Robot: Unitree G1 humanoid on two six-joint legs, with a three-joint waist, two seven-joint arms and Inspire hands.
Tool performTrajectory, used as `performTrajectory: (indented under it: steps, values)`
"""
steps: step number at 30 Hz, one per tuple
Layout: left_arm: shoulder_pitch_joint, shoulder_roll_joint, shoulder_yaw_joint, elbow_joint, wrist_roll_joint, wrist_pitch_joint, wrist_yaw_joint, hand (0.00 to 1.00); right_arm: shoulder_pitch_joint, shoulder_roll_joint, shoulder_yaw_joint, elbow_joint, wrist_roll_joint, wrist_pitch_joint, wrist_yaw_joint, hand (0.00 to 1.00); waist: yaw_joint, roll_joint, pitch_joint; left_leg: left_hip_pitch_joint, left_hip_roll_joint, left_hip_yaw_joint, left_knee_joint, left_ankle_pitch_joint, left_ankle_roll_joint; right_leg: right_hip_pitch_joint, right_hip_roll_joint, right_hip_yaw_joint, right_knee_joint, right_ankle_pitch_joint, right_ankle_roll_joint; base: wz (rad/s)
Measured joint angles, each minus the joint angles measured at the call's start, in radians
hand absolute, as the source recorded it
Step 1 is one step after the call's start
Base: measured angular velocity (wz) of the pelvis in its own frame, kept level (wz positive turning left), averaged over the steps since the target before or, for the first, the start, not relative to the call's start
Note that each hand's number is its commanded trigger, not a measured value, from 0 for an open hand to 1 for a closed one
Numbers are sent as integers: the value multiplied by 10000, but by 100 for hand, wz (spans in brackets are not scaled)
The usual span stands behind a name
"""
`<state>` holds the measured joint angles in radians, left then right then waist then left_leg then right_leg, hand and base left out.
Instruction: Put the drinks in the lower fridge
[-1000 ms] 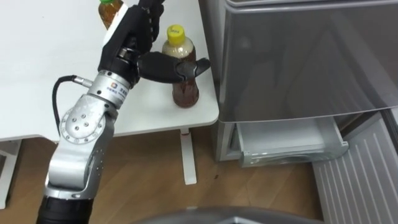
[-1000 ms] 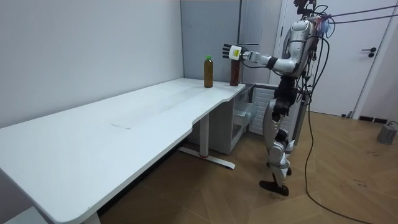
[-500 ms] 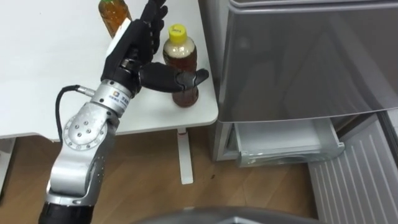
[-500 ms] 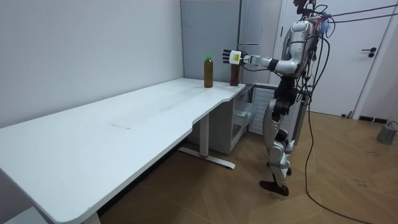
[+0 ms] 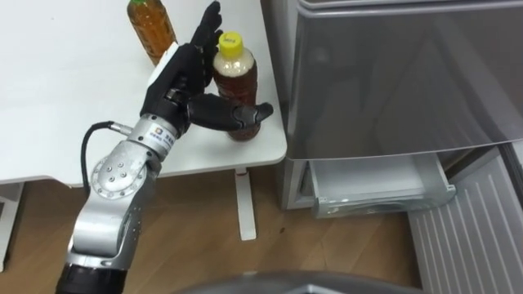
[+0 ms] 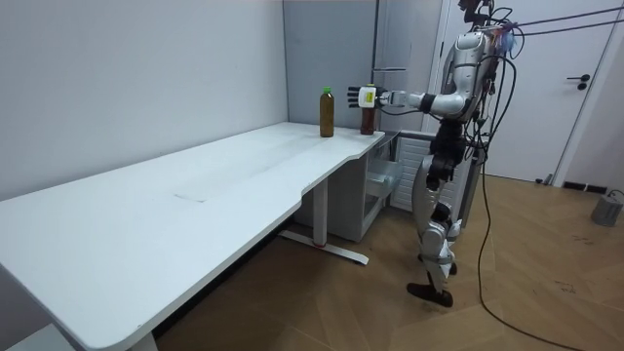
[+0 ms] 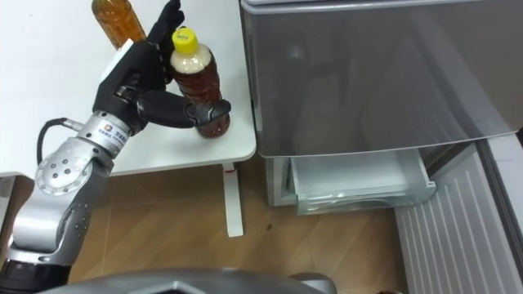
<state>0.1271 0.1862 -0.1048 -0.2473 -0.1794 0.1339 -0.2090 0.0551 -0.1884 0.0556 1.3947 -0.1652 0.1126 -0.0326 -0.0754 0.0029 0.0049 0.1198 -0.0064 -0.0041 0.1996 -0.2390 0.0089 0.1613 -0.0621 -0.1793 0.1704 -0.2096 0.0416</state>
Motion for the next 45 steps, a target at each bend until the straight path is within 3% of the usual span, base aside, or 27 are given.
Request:
performTrajectory:
  steps: [4,5,6,7,9,17,28,45]
  values:
    - [0,-3,0,0,0,0,0,0,1,0,0,0,0,33,0,0,-2,11,8,-3,3,-1,-7,0,0,0,2,-2,9,2,-3,0]
    - [0,-3,0,0,0,0,0,36,-1,0,0,-2,0,88,0,0,-3,15,10,-5,4,-3,-16,0,0,0,3,-3,9,2,-3,0]
    - [0,-3,0,0,0,0,0,62,0,0,0,-2,0,109,0,0,-2,16,12,-7,4,-5,-21,0,0,0,3,-5,9,2,-3,0]
    - [0,-4,0,0,0,0,0,82,0,0,0,-2,0,125,0,0,-2,21,18,-10,4,-7,-24,0,0,-2,4,-6,8,2,-3,0]
    - [0,-5,0,0,0,0,0,100,0,0,0,-2,0,128,0,0,-2,29,30,-16,5,-7,-23,0,0,-11,5,-7,5,2,-3,0]
    - [-1,-16,8,13,-2,0,-14,100,0,1,0,-9,-9,135,40,0,9,3,71,-23,3,-7,-22,0,0,-28,5,5,-2,2,-3,0]
    - [29,-47,-102,311,171,231,-198,100,-4,0,1,-4,-11,203,243,0,2,-5,72,-45,5,-8,-18,0,0,-42,6,0,0,2,-3,0]
    - [17,-89,-167,308,217,287,-193,100,-84,1,0,6,-11,197,228,0,1,5,51,-44,6,-12,-5,0,0,-40,7,-8,-1,2,-3,0]
